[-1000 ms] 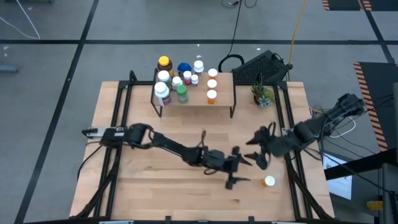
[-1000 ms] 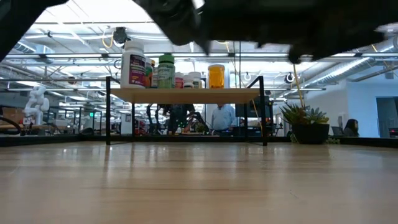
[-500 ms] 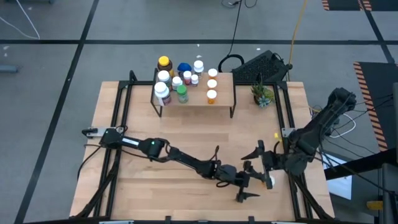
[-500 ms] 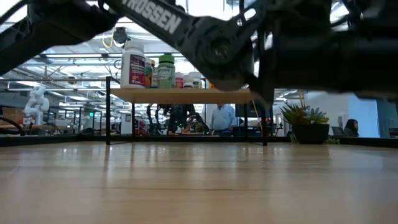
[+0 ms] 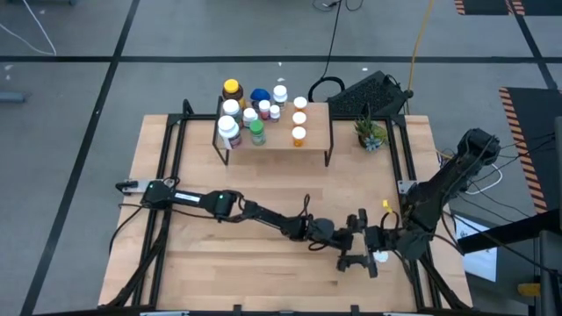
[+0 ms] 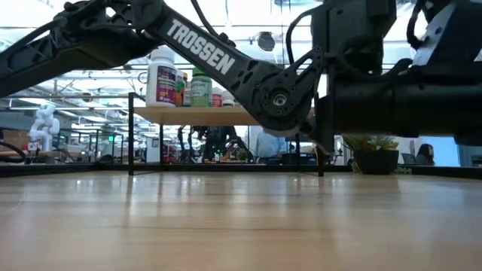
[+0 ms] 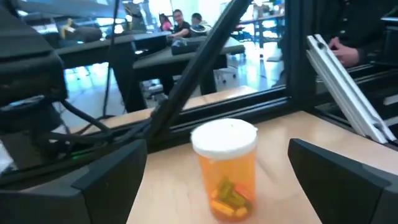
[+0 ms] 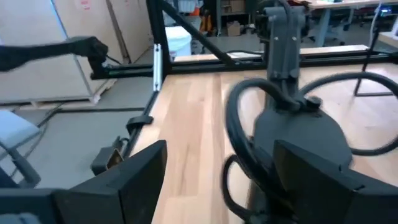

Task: Pick and place medicine bottles onto shelf by color
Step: Put the orange pill bottle on the shelf

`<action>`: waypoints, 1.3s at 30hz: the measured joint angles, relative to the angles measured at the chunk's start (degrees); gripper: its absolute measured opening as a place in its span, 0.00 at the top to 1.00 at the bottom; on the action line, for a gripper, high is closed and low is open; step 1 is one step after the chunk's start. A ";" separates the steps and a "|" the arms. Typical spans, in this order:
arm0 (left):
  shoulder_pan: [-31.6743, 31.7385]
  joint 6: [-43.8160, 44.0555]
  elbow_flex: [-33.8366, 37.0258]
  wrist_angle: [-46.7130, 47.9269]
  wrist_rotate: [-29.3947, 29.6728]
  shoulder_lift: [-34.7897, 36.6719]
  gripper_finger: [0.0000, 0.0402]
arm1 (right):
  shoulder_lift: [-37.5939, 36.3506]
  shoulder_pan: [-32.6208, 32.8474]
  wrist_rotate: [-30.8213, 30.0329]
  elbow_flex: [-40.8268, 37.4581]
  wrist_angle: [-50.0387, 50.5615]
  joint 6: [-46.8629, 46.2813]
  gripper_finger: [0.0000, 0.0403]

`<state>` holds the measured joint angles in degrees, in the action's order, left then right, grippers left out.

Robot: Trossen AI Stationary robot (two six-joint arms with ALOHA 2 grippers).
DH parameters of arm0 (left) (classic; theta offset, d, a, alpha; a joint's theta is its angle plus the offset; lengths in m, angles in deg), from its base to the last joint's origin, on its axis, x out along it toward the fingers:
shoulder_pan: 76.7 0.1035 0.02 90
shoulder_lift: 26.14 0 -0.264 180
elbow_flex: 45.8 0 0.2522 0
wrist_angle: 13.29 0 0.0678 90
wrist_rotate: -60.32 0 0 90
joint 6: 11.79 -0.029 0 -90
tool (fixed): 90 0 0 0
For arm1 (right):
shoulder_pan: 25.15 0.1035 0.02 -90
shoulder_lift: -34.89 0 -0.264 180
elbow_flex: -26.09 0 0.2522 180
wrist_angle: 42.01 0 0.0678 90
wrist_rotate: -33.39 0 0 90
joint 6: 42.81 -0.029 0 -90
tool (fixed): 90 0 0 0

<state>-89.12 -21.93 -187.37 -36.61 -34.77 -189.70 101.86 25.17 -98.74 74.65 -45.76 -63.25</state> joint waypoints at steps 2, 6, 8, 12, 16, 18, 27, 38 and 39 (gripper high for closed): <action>0.25 0.14 0.00 0.06 -1.35 -0.08 0.02 | 0.21 0.05 0.03 0.02 -0.66 0.19 0.29; 0.25 -0.05 0.00 0.05 -2.52 -0.11 0.02 | 0.19 0.05 0.16 0.02 -1.00 0.22 0.29; 0.12 -0.07 0.00 0.04 -2.52 -0.11 0.02 | 0.19 0.05 0.18 0.02 -1.13 0.37 0.29; -0.01 -0.05 0.00 0.04 -2.55 -0.11 0.02 | 0.19 0.05 0.20 0.02 -1.32 0.37 0.29; -0.09 0.12 0.00 -0.33 -2.56 -0.12 0.02 | 0.19 0.05 0.22 0.02 -1.60 0.37 0.29; -0.09 0.14 0.00 -0.95 -2.53 -0.13 0.02 | 0.19 0.05 0.20 0.02 -1.72 0.33 0.29; -0.98 0.76 0.03 0.82 -2.40 -0.10 0.02 | -1.08 0.05 4.31 0.02 0.33 3.11 0.29; -5.55 -0.71 0.09 17.74 9.17 7.11 0.02 | -4.66 -0.47 12.09 12.30 22.76 0.53 0.29; -5.94 -0.81 0.09 22.60 10.96 8.82 0.02 | -4.65 -0.48 12.27 14.62 28.09 -1.32 0.29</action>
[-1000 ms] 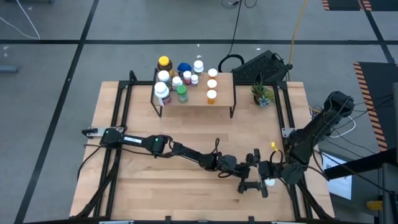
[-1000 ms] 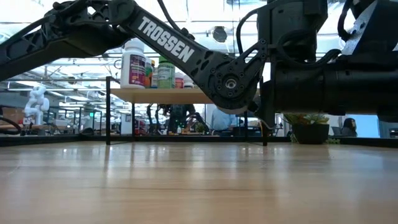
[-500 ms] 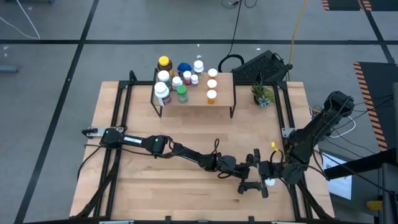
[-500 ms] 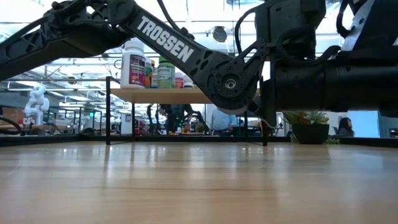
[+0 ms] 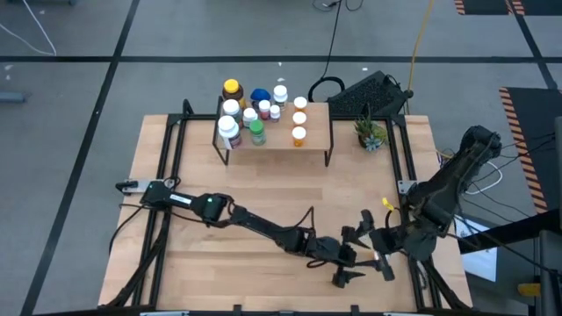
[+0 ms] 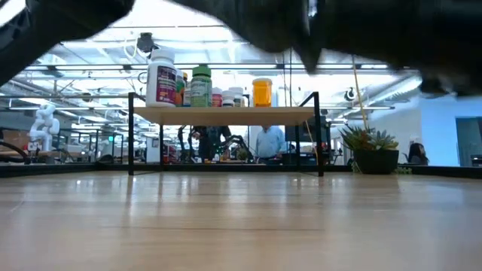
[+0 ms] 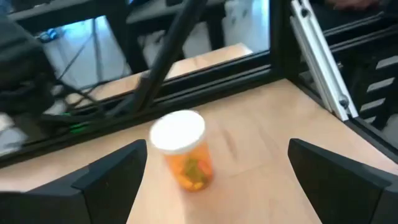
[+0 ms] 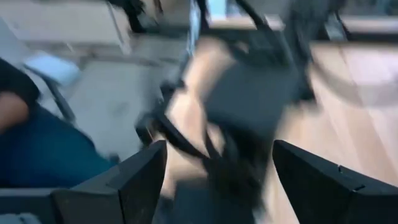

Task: Pick and place medicine bottles onto shelf by color
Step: Put the orange pill bottle on the shelf

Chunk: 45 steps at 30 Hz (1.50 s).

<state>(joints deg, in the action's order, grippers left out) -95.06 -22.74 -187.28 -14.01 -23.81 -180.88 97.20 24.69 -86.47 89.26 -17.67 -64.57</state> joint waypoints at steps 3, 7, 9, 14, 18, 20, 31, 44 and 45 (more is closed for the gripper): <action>-1.04 0.16 -0.02 10.11 4.44 4.44 0.02 | 0.03 0.02 0.10 6.59 17.15 -7.02 0.29; -2.31 5.31 -0.09 21.93 11.01 8.17 0.02 | 0.03 0.00 2.66 12.91 37.62 -18.91 0.29; -2.87 8.35 0.00 27.64 14.44 9.68 0.02 | 0.00 0.00 5.36 14.35 44.96 -24.42 0.29; -4.29 16.27 -0.01 36.85 21.26 13.02 0.02 | 0.67 0.00 14.85 13.09 54.36 -35.81 0.29; -4.97 20.58 -0.02 38.38 21.17 13.10 0.02 | 2.47 0.05 19.76 8.89 56.33 -42.59 0.29; -5.08 21.98 0.00 37.84 21.18 12.73 0.02 | 3.50 0.32 22.42 6.81 55.13 -44.13 0.29; -3.64 25.28 6.39 33.01 20.59 12.10 0.02 | 11.06 3.00 25.25 3.24 46.71 -43.62 0.29; -1.89 29.49 10.75 30.56 16.50 12.18 0.02 | 16.78 5.97 25.06 3.21 42.64 -41.64 0.29; -1.92 29.49 10.73 30.27 16.50 12.18 0.02 | 17.30 6.15 24.87 3.21 42.62 -41.64 0.29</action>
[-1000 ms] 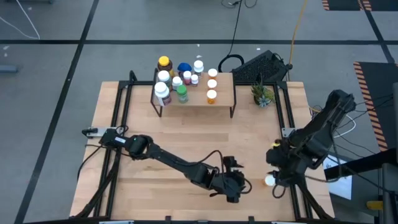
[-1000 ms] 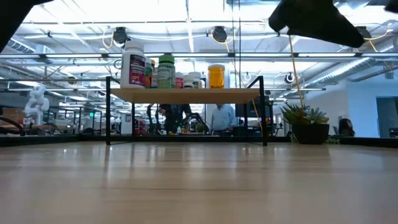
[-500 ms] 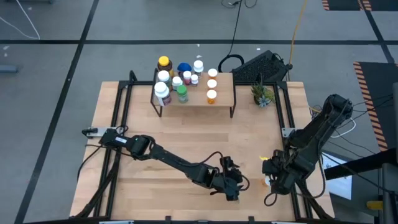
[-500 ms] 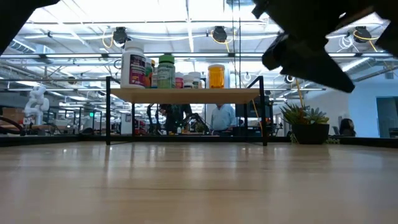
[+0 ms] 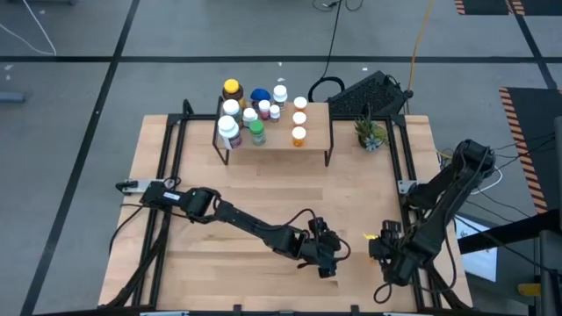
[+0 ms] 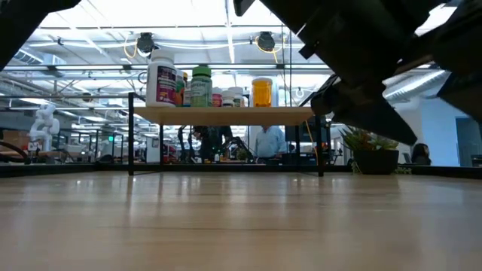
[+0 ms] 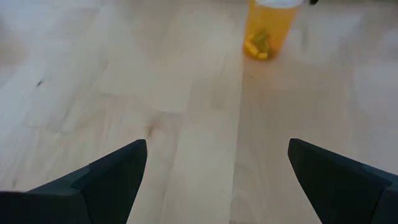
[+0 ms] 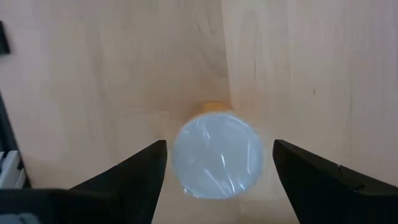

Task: Pick and place medicine bottles onto shelf by color
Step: Put the orange pill bottle on the shelf

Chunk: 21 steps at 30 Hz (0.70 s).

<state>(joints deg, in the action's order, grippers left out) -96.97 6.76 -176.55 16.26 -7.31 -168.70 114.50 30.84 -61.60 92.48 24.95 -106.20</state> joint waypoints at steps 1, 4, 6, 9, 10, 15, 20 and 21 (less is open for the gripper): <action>-0.04 0.00 0.00 -0.27 0.00 0.00 0.02 | 0.44 0.15 -0.52 0.00 -0.04 0.02 0.29; -0.14 0.09 0.00 -0.65 -0.04 0.00 0.02 | 1.95 0.39 -0.92 -0.02 0.06 0.02 0.29; -0.25 0.51 0.00 -1.13 -0.04 0.00 0.02 | 2.69 0.39 -0.94 -0.02 -0.01 0.12 0.31; -0.32 0.34 0.00 0.18 -0.07 0.34 0.02 | 3.23 0.39 -0.92 -0.02 -0.03 0.22 0.36; -0.32 -0.13 0.00 2.91 -0.08 0.85 0.02 | 3.23 0.35 -0.90 -0.02 -0.03 0.19 0.38; -0.50 4.71 -0.03 24.71 11.12 10.23 0.02 | 2.37 -0.20 -0.77 -0.02 0.17 0.25 0.51; -1.79 5.72 -0.08 38.16 17.45 19.07 0.02 | -0.34 -4.12 -0.64 1.03 0.74 2.90 0.51; -2.13 5.72 0.00 40.89 18.21 20.40 0.02 | -0.84 -5.56 -0.42 1.99 1.52 4.13 0.51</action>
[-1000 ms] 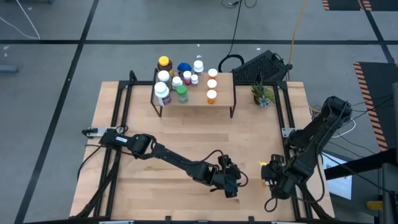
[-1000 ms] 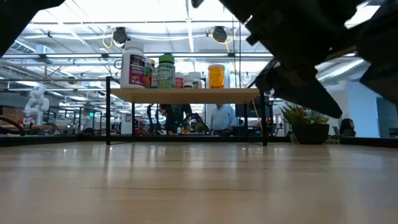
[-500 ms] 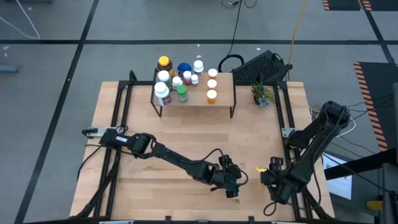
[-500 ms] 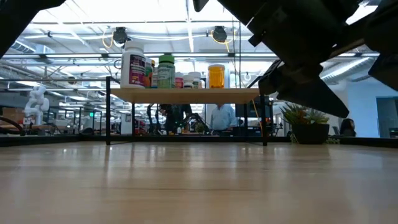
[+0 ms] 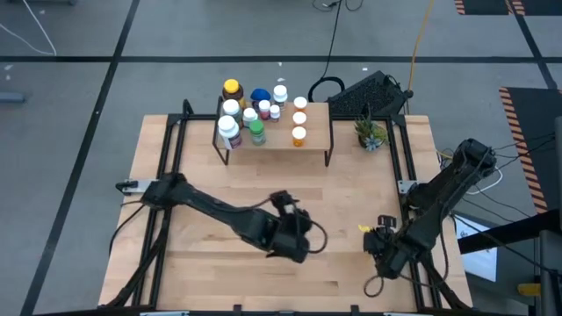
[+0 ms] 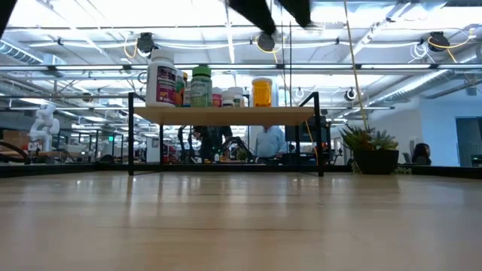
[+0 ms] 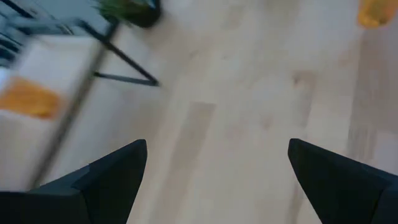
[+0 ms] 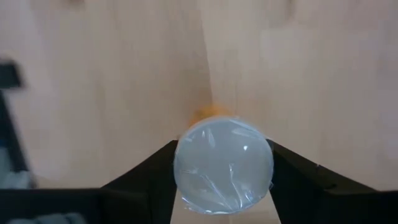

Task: Pick and place medicine bottles onto shelf by color
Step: Put the orange pill bottle on the shelf

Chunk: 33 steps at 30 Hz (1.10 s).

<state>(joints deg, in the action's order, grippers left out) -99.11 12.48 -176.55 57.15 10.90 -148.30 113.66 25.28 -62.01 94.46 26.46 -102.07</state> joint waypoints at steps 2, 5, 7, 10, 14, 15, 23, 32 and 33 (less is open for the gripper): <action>-0.51 0.27 0.00 4.54 2.23 3.43 0.02 | -0.86 -3.73 0.15 3.13 2.20 3.49 0.49; -0.55 4.06 -0.06 10.93 5.49 7.39 0.02 | -1.16 -11.08 0.94 10.21 7.41 11.41 0.49; -0.33 7.38 2.09 11.26 7.19 9.11 0.02 | -1.02 -16.52 0.74 16.08 10.45 17.96 0.51; -0.46 9.38 9.36 7.37 8.57 11.56 0.02 | -0.43 -25.66 0.61 25.26 13.99 27.12 0.51; -0.06 9.51 22.04 0.00 7.67 14.98 0.02 | -0.19 -37.80 -0.47 35.28 18.23 37.82 0.51; 0.42 9.43 24.91 -2.10 6.75 15.62 0.02 | -0.16 -41.23 -0.55 37.11 19.24 40.60 0.51; 7.00 1.54 41.30 -19.63 -5.78 19.23 0.02 | 8.08 -68.42 3.76 48.56 19.66 58.45 0.51; 12.09 -1.51 44.20 -20.27 -7.67 19.23 0.02 | 25.23 -82.99 4.02 59.84 22.15 70.66 0.51; 12.32 -1.79 44.22 -20.47 -7.63 19.25 0.02 | 26.27 -83.86 4.04 59.97 22.13 71.19 0.51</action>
<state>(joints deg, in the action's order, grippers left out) -86.79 10.69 -132.33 36.68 3.27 -129.05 139.93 -58.57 -57.97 154.44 48.59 -30.88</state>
